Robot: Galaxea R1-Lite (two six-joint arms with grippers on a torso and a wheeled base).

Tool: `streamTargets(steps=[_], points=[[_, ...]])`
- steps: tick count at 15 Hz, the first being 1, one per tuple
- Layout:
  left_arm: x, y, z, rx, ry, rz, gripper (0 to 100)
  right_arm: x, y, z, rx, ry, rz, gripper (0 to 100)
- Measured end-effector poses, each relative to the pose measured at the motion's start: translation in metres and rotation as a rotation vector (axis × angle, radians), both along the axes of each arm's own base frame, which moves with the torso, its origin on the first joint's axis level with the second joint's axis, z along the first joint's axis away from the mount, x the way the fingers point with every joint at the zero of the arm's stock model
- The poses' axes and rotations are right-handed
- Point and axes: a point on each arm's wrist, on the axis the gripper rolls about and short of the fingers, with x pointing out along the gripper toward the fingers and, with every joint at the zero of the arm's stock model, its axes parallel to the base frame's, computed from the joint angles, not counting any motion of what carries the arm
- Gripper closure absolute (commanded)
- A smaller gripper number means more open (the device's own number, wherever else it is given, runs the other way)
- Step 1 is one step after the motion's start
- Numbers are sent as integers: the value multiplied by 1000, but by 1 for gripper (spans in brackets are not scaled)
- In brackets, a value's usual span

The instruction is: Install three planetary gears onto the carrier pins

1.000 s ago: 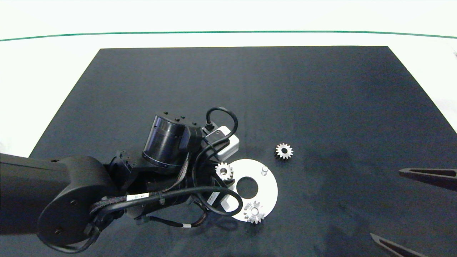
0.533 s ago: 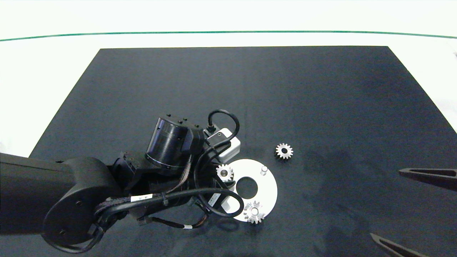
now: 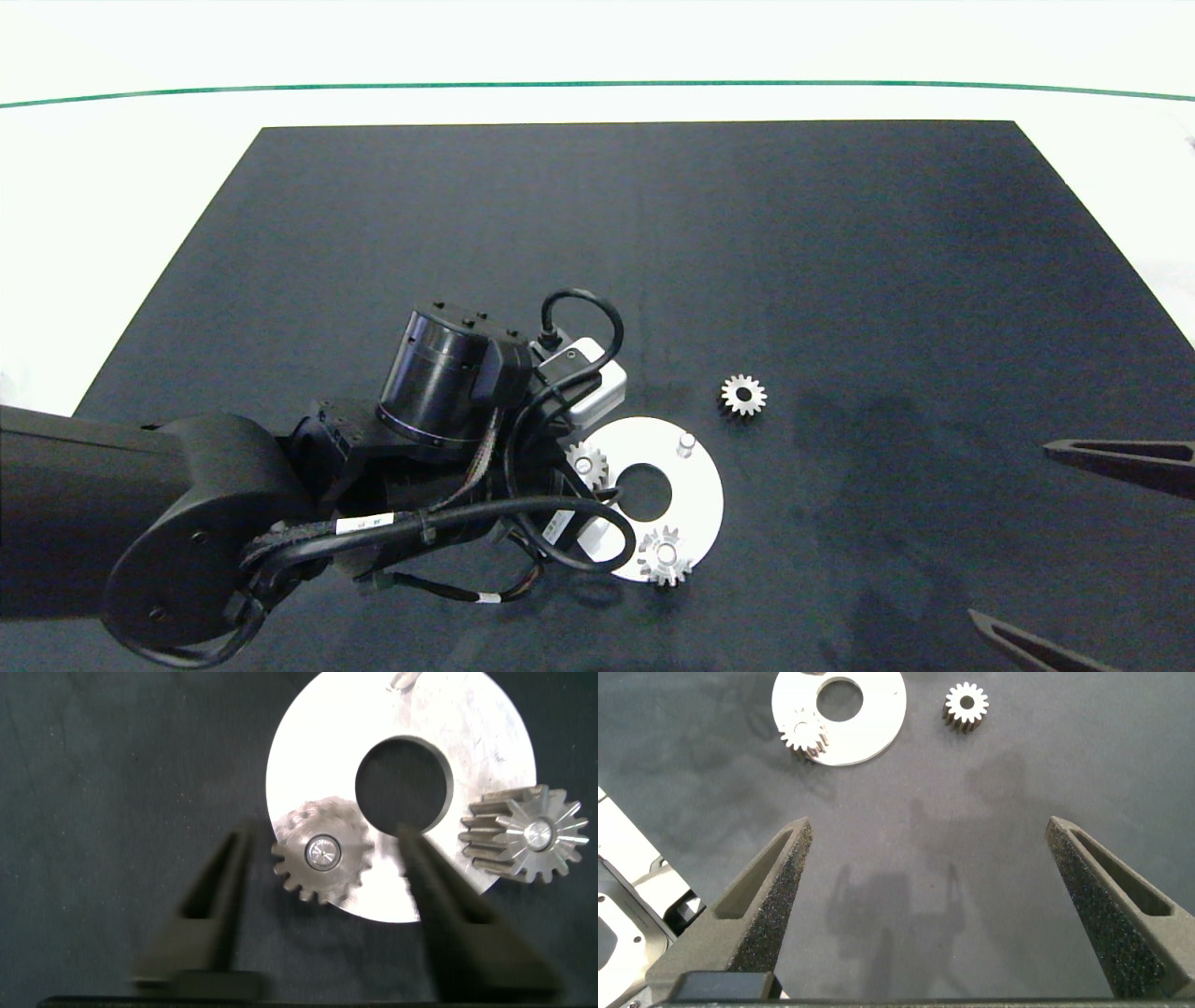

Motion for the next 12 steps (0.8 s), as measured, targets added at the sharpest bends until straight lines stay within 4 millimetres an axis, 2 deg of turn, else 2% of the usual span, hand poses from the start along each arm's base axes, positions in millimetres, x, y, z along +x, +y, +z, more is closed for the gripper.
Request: streamTargets(steps=[2, 4, 6, 8, 10, 12], points=[[-1, 1, 8, -40, -13, 12, 0, 0, 0, 0, -1, 0, -4, 0], [0, 14, 26, -93, -51, 54, 0, 1, 0, 0, -1, 0, -7, 0], [6, 51, 44, -109, -77, 170, 0, 2, 0, 0, 5, 2, -15, 0], [10, 103, 58, -98, -80, 349, 0, 6, -3, 2, 15, -1, -55, 0], [2, 147, 72, -97, -88, 510, 0, 10, -4, 4, 35, -5, -69, 0], [-9, 177, 83, -95, -89, 631, 0, 16, -3, 3, 40, 13, -86, 0]])
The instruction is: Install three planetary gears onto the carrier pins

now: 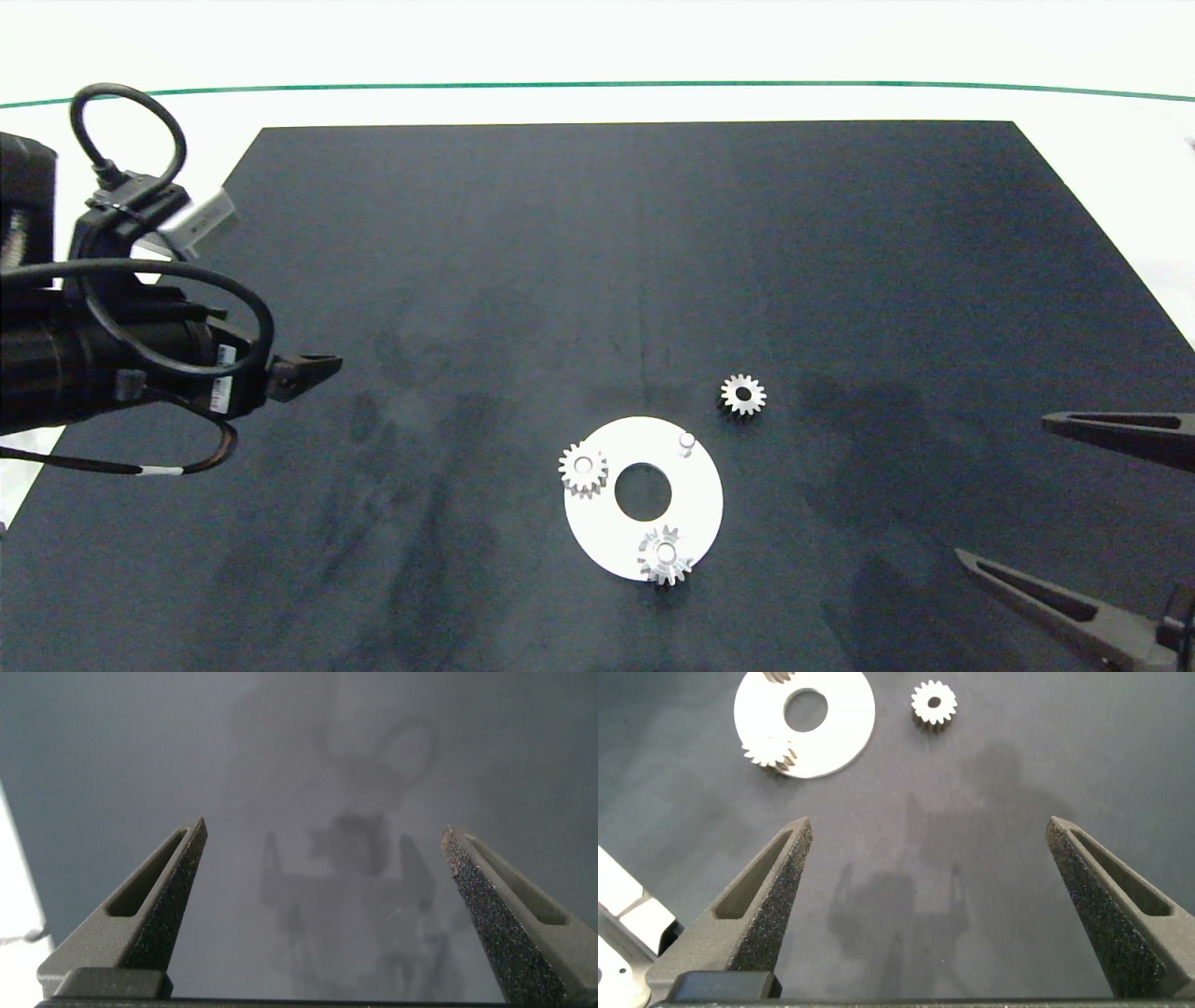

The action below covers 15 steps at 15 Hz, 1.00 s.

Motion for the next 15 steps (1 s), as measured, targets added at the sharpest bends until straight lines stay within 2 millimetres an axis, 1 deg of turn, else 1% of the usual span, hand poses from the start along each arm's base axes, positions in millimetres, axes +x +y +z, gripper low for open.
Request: streamTargets(steps=[2, 4, 6, 7, 9, 12, 15], points=[[-12, 19, 9, -49, 55, 115, 0, 16, 3, -1, 19, 19, -33, 0], [-26, 29, 15, -126, 111, 205, 0, 36, 8, -5, 43, 39, -65, 0], [-32, 33, 21, -112, 102, 220, 0, 55, 14, -7, 97, 37, -116, 0], [-33, 35, 21, -95, 104, 219, 0, 61, 15, -8, 117, 42, -137, 0], [-37, 36, 16, -82, 139, 232, 0, 68, 18, -12, 105, 58, -150, 0], [-45, 41, 19, -29, 120, 307, 0, 84, 26, -16, 75, 82, -182, 0], [-58, 40, 21, 1, 96, 290, 0, 109, 31, -21, 55, 109, -226, 0]])
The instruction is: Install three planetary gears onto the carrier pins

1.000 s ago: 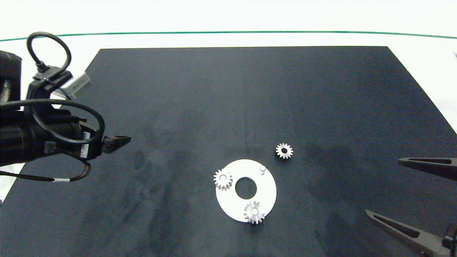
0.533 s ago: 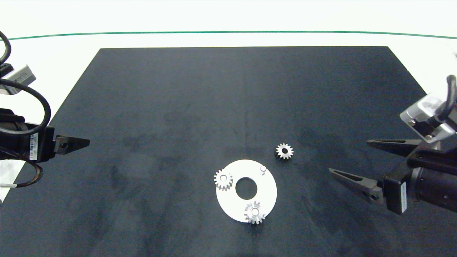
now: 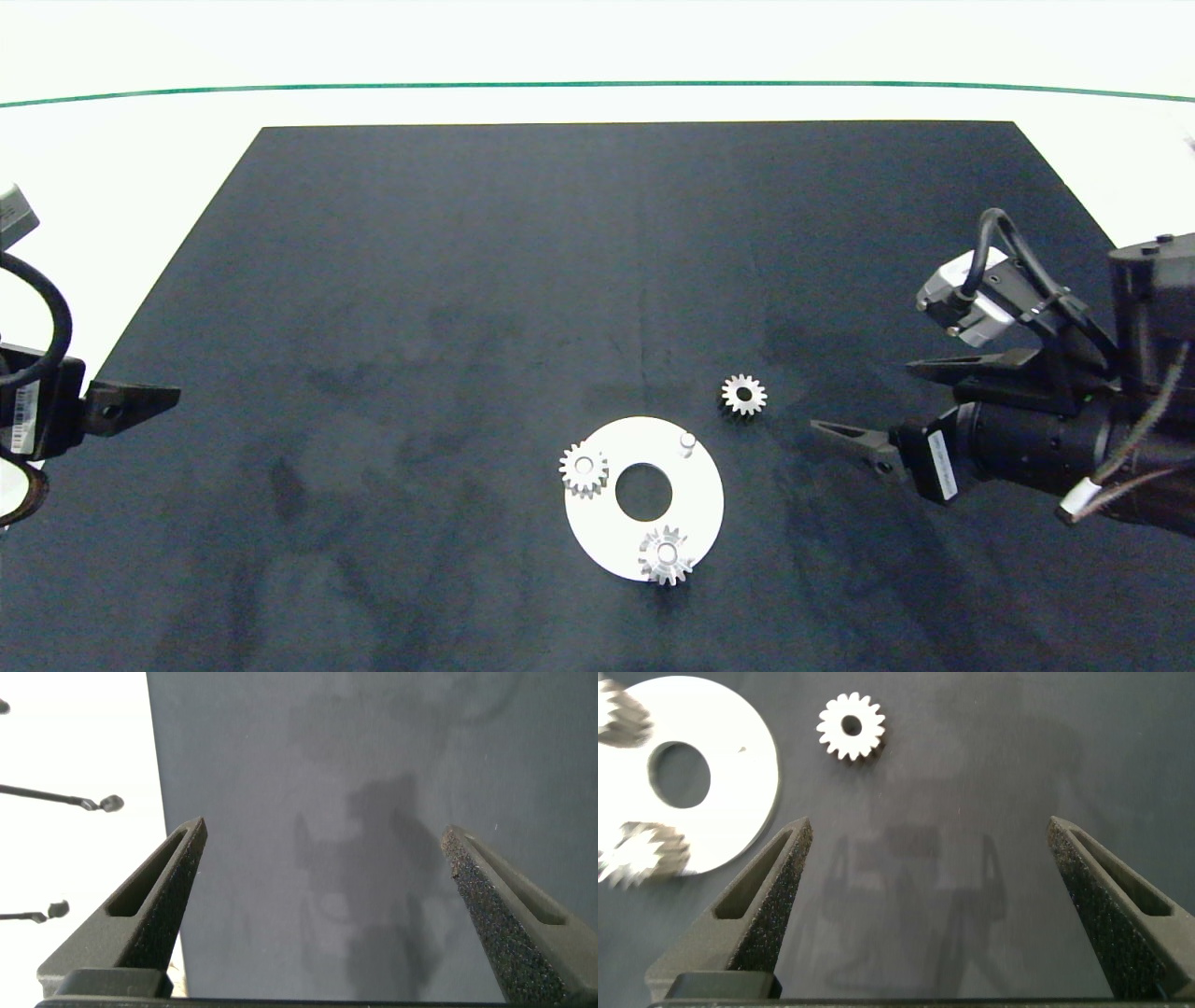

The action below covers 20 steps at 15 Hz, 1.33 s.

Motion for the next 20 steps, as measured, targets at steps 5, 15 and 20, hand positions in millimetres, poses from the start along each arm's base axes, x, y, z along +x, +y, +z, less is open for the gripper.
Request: streamTargets(steps=[5, 15, 20], points=[[-8, 1, 1, 9, -14, 1, 0, 39, 8, -12, -17, 53, -37, 0], [-9, -1, -3, 10, 0, -12, 0, 52, 21, -15, 46, 92, 37, 0], [-9, -1, -3, 10, -1, -12, 0, 61, 32, -20, 36, 106, 53, 0]])
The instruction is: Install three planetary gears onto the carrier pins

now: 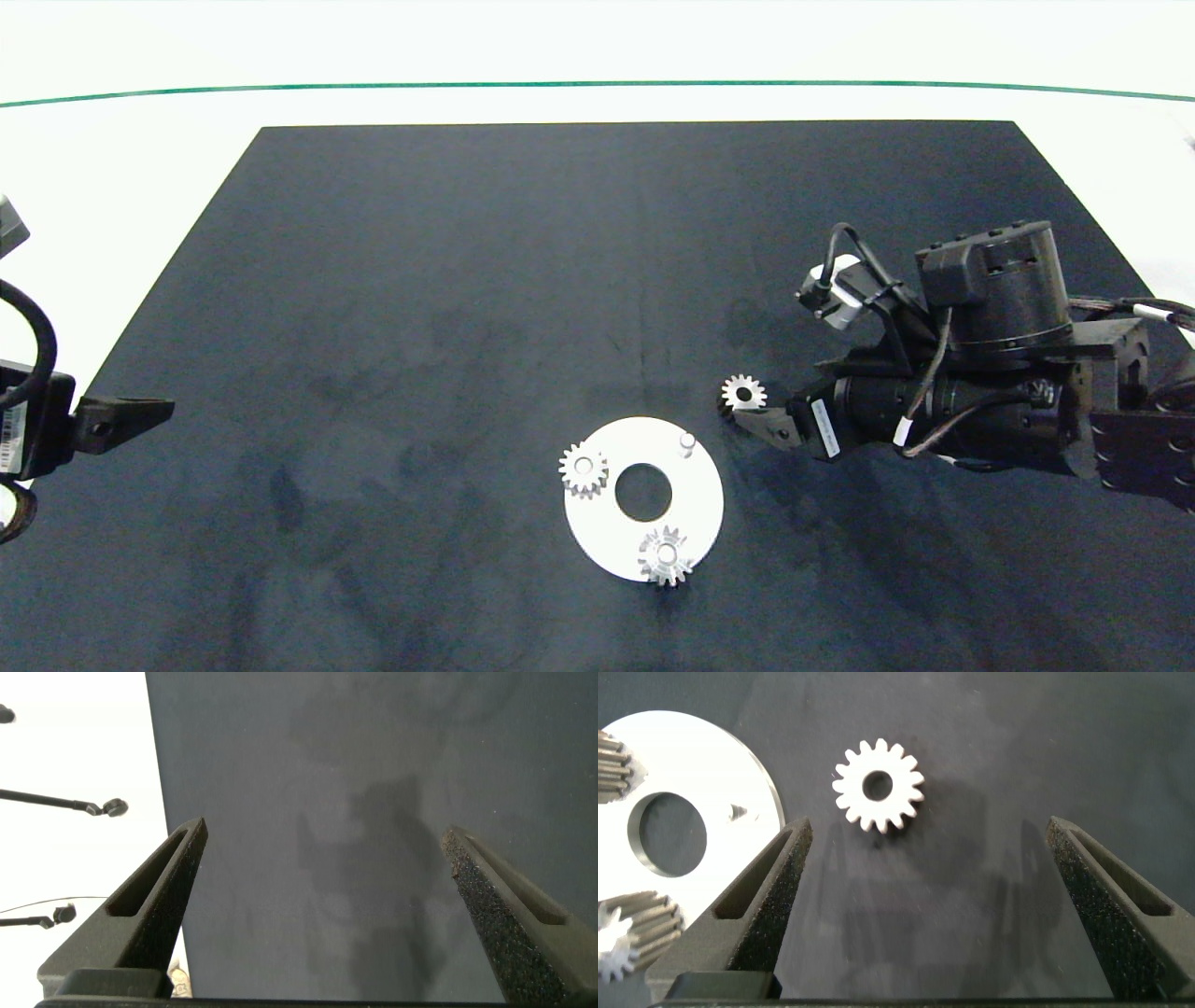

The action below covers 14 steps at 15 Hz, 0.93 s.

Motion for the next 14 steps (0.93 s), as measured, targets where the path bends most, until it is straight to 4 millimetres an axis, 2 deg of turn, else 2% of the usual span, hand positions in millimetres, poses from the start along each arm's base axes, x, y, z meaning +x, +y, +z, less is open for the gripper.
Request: streamTargets(steps=[6, 10, 14], points=[[-2, 0, 0, 8, -2, -4, 0, 19, 14, -4, -11, 2, 7, 0], [-2, 0, 0, 13, 0, -7, 0, 19, 26, -8, -26, 7, 38, 0], [-3, 0, -1, 17, 2, -9, 0, 20, 31, -9, -54, -1, 58, 0]])
